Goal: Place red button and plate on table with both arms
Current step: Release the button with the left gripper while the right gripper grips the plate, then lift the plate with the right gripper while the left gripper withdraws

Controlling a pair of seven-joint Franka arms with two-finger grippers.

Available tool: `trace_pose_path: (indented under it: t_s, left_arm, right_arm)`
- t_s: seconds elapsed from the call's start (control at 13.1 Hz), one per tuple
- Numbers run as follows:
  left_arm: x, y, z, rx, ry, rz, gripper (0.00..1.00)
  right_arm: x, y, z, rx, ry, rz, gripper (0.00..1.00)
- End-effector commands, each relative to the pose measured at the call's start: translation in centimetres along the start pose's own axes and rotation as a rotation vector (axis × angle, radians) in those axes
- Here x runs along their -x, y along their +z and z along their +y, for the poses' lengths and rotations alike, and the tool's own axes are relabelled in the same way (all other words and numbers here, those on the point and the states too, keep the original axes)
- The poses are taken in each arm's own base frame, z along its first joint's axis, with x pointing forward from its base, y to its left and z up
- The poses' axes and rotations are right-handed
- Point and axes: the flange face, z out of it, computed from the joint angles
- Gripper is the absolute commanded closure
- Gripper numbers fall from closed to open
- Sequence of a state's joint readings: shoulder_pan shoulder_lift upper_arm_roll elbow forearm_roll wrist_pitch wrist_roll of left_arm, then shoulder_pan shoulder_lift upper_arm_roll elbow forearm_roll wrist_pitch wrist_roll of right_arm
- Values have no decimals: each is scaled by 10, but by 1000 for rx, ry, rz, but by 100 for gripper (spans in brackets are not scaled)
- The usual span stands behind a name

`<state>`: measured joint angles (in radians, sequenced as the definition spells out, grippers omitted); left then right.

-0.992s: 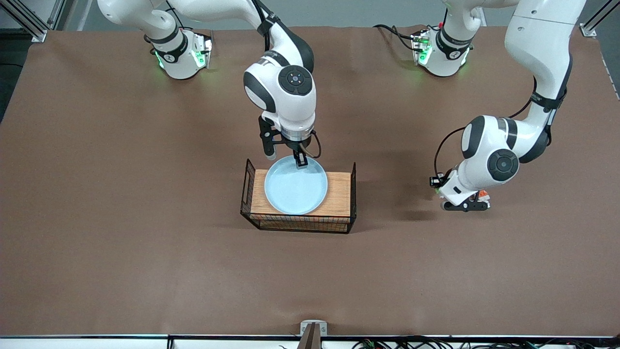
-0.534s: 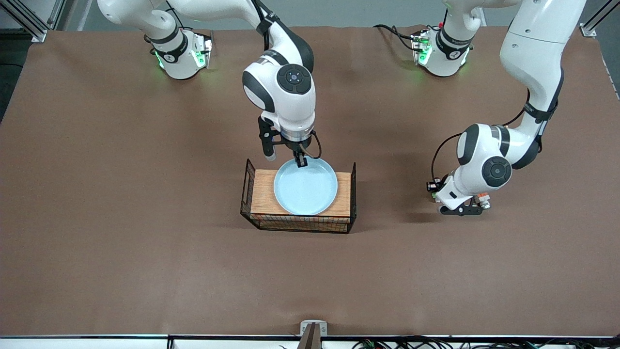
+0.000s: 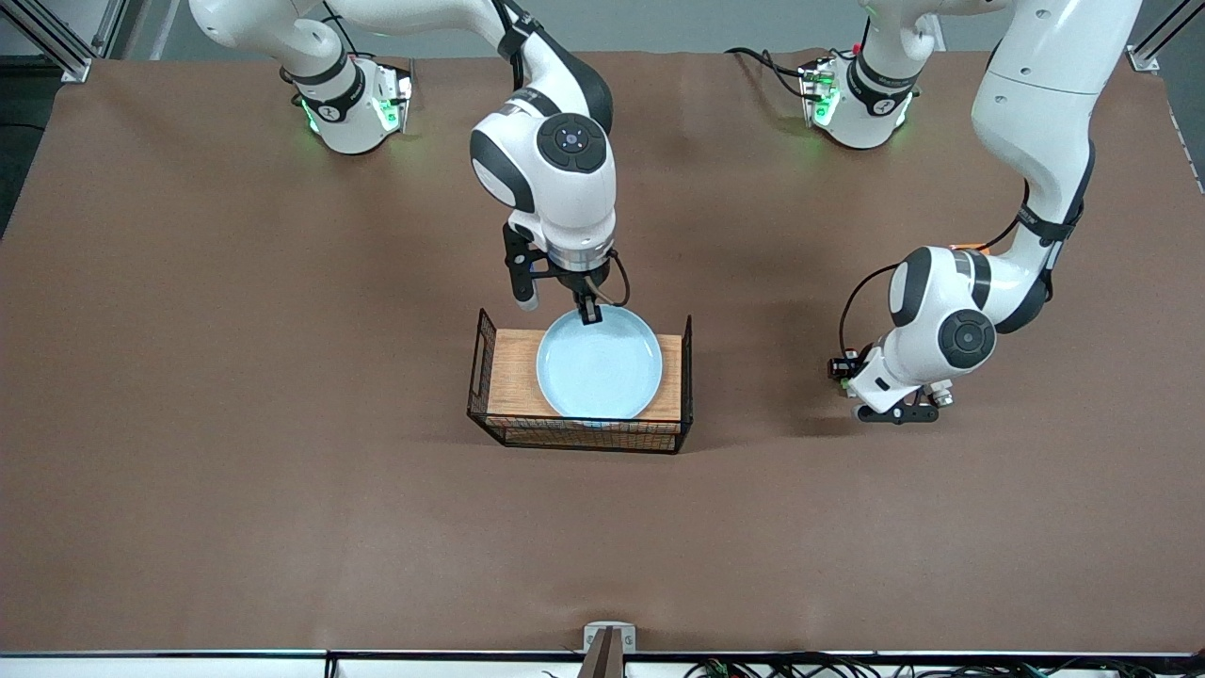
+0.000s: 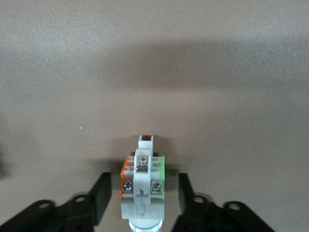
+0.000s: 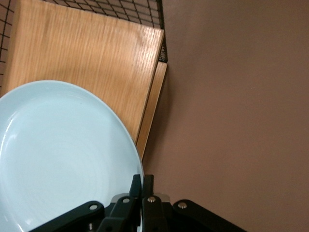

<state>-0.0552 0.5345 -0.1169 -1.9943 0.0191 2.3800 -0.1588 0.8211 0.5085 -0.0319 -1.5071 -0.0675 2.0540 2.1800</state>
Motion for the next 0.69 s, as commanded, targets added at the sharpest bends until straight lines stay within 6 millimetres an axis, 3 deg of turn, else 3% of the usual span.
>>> trace_pose_path:
  t_s: [0.0,0.38,0.61]
  left_arm:
    - [-4,-22,-1,-15,20,33,0]
    - [10,-94,-3,-35,23,31,0]
    - [20,-150,-21,-41,28,64,0]
  right_arm:
    - [-7,-25,10,53,-26,17,100]
    - [-11,-106,18,139,-40,-62,100]
    - [-18,-157,29,179,-129,-125,100]
